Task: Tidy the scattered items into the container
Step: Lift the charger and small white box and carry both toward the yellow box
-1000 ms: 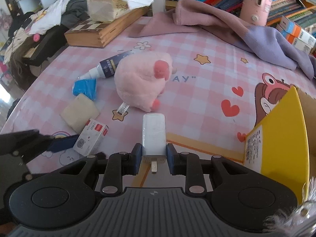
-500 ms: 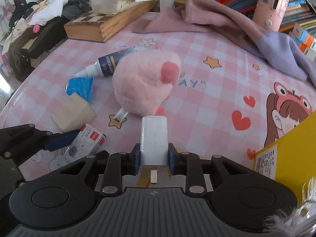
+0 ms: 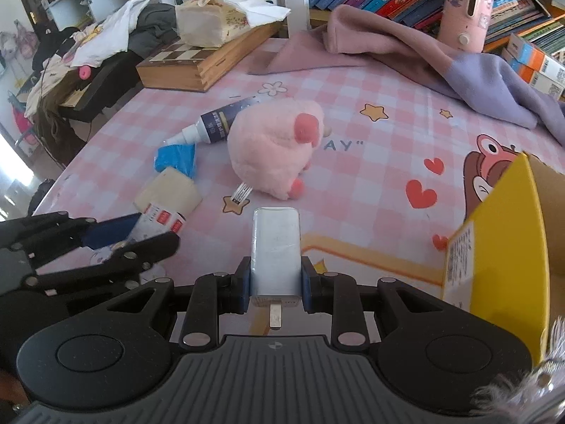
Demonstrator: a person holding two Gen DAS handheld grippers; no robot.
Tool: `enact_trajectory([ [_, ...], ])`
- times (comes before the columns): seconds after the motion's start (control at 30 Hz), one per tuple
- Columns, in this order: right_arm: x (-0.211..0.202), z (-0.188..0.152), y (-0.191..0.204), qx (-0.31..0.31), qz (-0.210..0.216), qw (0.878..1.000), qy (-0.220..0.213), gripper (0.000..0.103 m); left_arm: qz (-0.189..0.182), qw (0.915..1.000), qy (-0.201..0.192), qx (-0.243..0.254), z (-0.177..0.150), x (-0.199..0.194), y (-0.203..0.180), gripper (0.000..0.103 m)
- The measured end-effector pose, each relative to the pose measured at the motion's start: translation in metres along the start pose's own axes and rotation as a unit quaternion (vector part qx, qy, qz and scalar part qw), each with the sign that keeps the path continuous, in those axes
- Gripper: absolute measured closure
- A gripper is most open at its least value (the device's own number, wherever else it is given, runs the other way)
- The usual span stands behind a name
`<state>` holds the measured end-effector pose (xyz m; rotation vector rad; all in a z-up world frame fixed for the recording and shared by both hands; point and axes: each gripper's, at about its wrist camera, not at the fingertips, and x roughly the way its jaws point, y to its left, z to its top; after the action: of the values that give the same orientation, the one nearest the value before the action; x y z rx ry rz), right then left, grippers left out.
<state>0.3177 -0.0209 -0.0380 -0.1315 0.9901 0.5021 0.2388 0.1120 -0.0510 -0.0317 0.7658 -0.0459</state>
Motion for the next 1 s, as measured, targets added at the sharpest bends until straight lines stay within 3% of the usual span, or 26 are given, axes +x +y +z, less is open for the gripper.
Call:
enact_trajectory([
  [0.43,-0.039,-0.023,0.014,0.021,-0.005,0.999,-0.050,0.078,-0.020,0.9990,-0.028,0.028,0.000,-0.044,-0.003,0.075],
  [0.63,-0.051,-0.030,0.027,0.005,0.002,0.998,-0.056,0.078,-0.003,0.9988,-0.048,0.004,-0.003,-0.068,0.009,0.075],
  [1.0,-0.070,-0.051,0.046,-0.014,0.011,0.998,-0.063,0.078,-0.012,0.9985,-0.052,-0.014,-0.021,-0.096,0.007,0.075],
])
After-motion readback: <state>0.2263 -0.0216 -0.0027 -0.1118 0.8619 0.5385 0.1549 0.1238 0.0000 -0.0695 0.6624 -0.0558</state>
